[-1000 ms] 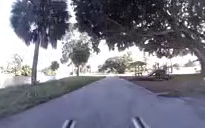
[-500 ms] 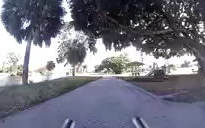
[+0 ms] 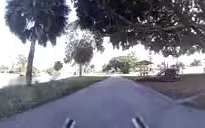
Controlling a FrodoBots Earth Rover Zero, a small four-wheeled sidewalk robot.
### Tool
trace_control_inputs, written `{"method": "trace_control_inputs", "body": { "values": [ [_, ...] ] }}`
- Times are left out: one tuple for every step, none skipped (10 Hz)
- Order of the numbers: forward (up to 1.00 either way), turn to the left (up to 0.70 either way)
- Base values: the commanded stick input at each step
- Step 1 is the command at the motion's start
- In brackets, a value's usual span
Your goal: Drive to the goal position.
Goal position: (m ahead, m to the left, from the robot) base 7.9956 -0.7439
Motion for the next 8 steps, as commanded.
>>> {"method": "trace_control_inputs", "body": {
  "values": [
    [0.85,0.00],
    [0.85,0.00],
    [0.85,0.00],
    [0.85,0.00],
    [0.85,0.00],
    [0.85,0.00],
    [0.85,0.00],
    [0.85,0.00]
  ]
}}
